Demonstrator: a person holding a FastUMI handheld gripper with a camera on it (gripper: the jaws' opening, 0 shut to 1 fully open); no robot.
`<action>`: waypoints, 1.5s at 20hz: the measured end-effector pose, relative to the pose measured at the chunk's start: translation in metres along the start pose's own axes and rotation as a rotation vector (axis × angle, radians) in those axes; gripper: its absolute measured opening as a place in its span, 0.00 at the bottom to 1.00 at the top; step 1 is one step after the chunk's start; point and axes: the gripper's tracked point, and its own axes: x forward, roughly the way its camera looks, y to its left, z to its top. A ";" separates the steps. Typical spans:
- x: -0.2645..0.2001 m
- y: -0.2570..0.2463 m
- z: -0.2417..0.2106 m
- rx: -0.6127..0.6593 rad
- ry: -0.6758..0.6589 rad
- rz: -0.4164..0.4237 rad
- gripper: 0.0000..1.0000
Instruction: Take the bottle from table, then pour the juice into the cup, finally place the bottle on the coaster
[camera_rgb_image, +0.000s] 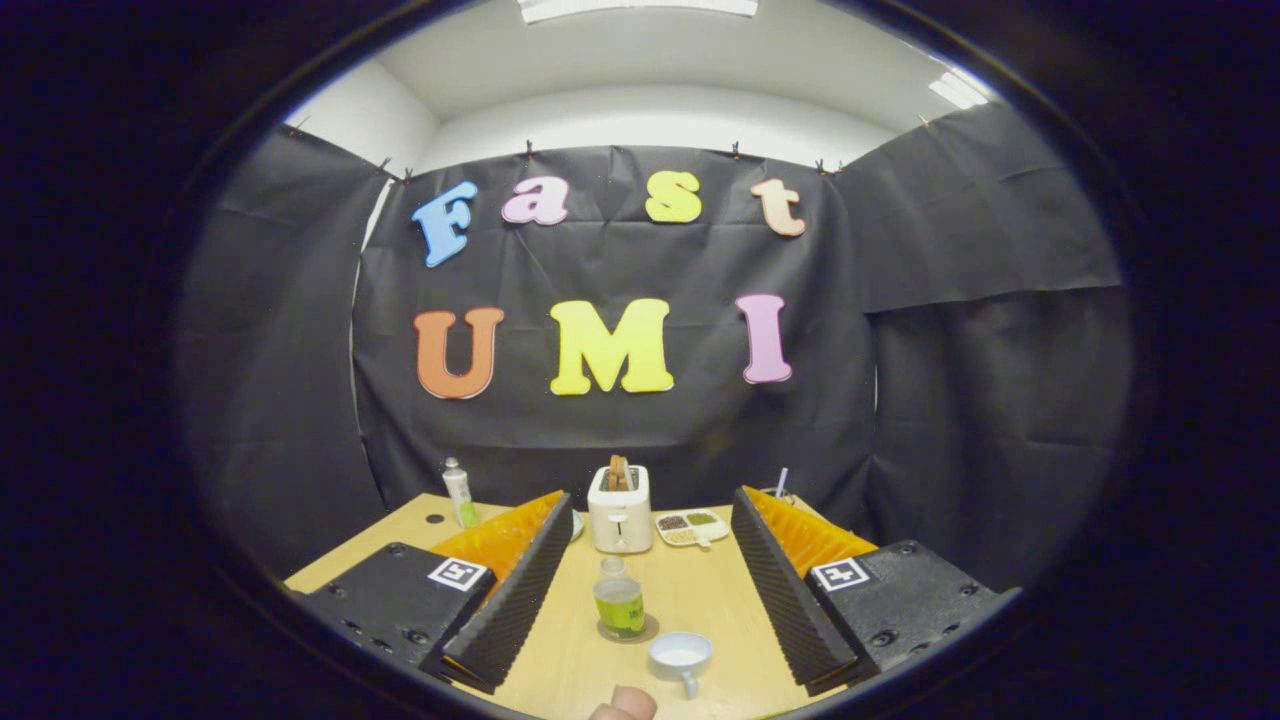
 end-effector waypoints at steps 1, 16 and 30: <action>-0.012 -0.002 0.005 -0.011 -0.007 -0.006 1.00; -0.098 -0.015 -0.093 -0.045 0.109 0.048 1.00; -0.108 -0.022 -0.132 -0.080 0.129 0.017 1.00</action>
